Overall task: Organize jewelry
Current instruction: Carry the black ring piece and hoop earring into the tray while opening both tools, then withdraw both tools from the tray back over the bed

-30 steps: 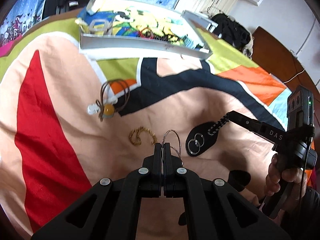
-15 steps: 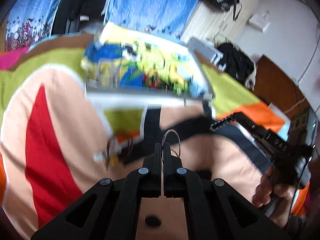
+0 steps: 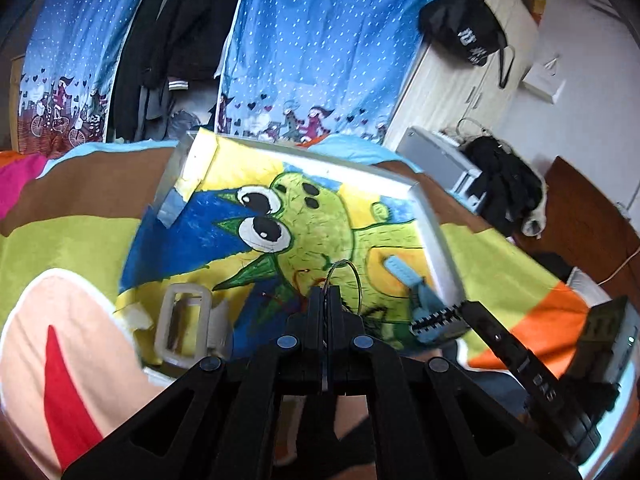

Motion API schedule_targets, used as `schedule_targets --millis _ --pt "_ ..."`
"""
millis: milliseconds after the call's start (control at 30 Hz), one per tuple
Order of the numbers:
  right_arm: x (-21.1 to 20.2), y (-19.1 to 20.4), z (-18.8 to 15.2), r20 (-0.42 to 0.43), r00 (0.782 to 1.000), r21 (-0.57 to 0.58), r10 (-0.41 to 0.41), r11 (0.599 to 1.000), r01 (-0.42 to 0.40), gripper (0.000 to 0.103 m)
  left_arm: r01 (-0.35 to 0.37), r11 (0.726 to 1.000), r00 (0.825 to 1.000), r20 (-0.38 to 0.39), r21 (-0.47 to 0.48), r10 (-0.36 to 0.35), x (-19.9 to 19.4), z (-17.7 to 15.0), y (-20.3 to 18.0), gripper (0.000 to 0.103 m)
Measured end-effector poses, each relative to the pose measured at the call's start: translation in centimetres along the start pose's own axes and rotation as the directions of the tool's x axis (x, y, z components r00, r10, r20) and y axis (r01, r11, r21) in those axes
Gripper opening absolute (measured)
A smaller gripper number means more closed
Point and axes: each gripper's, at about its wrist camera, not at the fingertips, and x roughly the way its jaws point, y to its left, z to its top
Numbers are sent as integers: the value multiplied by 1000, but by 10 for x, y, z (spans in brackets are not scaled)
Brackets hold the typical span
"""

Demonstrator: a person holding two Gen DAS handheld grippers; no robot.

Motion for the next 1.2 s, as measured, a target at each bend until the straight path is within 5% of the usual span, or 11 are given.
schedule_targets --millis 567,633,700,767,933,1000,1100,1200 --pt "13 -16 -22 -91 988 4 -127 992 128 6 -115 993 984 -135 18 117 47 -26 10 1" --pt "10 -17 -21 -93 986 8 -136 990 138 6 -122 992 982 -140 29 125 46 -26 7 7" --pt "5 -17 -19 -88 986 13 -145 989 147 13 -122 992 983 -134 30 125 41 -26 4 40" --pt "-4 -16 -16 -72 986 15 -148 989 149 19 -118 993 989 -88 15 118 28 -25 1 54" --pt "-32 -9 -7 -31 989 16 -146 989 147 22 -147 988 987 -52 41 149 2 -18 -13 57" --pt "-46 -4 -4 -3 989 10 -150 989 150 39 -157 987 987 -23 40 158 -14 -17 -18 71" --pt "-73 6 2 49 987 -17 -153 988 154 46 -163 986 985 53 29 161 -42 -18 -26 86" --pt "-95 17 8 84 985 -48 -149 987 154 57 -168 985 980 112 36 164 -70 -21 -34 90"
